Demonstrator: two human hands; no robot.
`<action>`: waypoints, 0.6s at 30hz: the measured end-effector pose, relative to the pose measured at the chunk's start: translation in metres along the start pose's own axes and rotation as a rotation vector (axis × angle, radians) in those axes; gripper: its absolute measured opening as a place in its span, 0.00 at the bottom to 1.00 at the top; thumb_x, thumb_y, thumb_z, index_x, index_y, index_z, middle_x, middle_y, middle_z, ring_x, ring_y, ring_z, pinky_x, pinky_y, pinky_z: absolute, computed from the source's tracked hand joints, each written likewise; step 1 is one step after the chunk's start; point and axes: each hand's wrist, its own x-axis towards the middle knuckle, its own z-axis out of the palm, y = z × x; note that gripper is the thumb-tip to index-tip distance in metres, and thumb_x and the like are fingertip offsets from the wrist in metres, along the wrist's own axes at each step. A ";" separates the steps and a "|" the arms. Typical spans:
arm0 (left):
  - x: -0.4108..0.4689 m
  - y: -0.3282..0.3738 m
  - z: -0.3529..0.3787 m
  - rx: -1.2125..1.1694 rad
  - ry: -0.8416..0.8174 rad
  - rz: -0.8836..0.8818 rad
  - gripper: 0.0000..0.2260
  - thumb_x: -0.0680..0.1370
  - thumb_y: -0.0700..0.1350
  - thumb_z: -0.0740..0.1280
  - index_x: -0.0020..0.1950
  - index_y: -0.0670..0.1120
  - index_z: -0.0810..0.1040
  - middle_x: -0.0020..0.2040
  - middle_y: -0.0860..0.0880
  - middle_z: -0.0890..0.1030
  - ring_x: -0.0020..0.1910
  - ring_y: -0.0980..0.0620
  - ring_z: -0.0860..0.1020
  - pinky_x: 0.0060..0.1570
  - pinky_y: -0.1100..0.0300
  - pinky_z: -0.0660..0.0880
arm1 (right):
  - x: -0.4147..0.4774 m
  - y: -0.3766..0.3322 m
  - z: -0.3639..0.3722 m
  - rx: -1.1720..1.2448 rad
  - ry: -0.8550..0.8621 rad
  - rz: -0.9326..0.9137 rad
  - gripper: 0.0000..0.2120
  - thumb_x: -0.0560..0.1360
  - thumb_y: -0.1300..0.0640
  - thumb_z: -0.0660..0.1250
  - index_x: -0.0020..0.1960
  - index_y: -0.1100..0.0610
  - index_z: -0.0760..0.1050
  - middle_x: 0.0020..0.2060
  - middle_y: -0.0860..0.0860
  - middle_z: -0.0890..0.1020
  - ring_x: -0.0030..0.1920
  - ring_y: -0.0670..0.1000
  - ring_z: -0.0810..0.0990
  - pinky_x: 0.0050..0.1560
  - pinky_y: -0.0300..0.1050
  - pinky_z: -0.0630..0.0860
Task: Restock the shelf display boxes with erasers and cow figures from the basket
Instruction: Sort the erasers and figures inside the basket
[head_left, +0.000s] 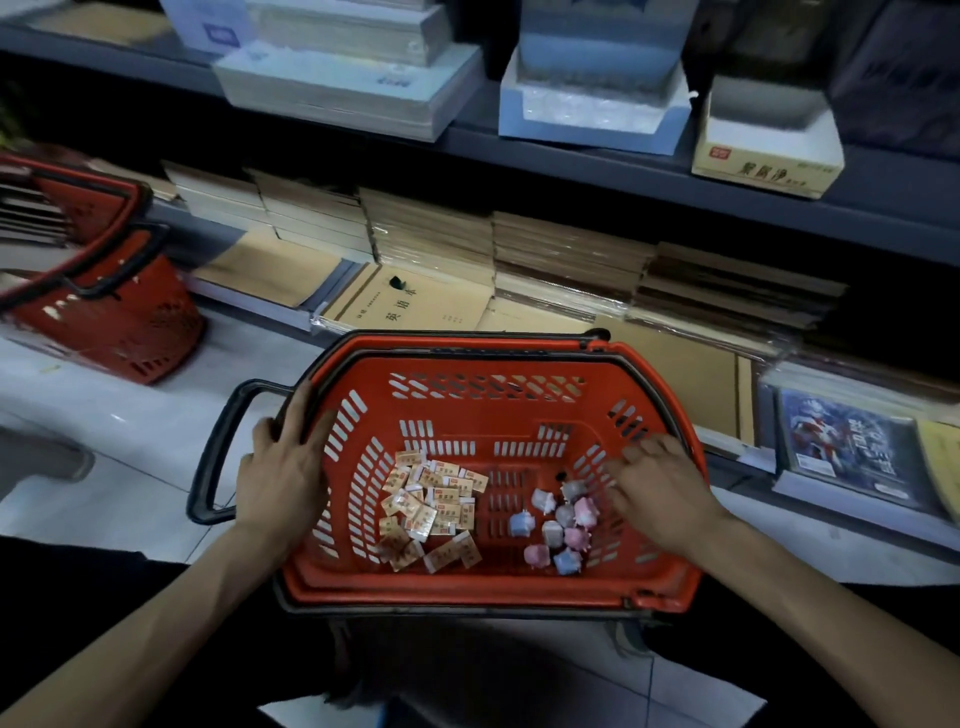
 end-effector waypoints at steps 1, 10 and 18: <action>-0.002 0.000 0.000 0.000 0.001 -0.017 0.35 0.73 0.41 0.72 0.78 0.54 0.65 0.84 0.48 0.50 0.62 0.31 0.68 0.36 0.44 0.77 | -0.003 0.004 0.002 0.003 0.059 -0.003 0.15 0.64 0.51 0.77 0.50 0.52 0.85 0.40 0.54 0.83 0.46 0.59 0.82 0.62 0.54 0.67; 0.000 -0.011 -0.009 -0.070 -0.019 -0.102 0.34 0.75 0.47 0.74 0.78 0.58 0.64 0.82 0.50 0.52 0.61 0.35 0.68 0.34 0.47 0.79 | 0.016 0.004 0.006 0.053 0.163 -0.012 0.05 0.66 0.53 0.76 0.41 0.50 0.84 0.34 0.50 0.82 0.41 0.55 0.82 0.69 0.50 0.63; -0.012 -0.062 -0.017 -0.096 0.026 -0.222 0.32 0.76 0.44 0.72 0.78 0.58 0.67 0.82 0.49 0.56 0.59 0.33 0.69 0.38 0.41 0.80 | 0.073 -0.032 -0.015 -0.016 0.183 -0.137 0.03 0.65 0.51 0.75 0.37 0.50 0.83 0.31 0.50 0.82 0.40 0.54 0.83 0.69 0.48 0.62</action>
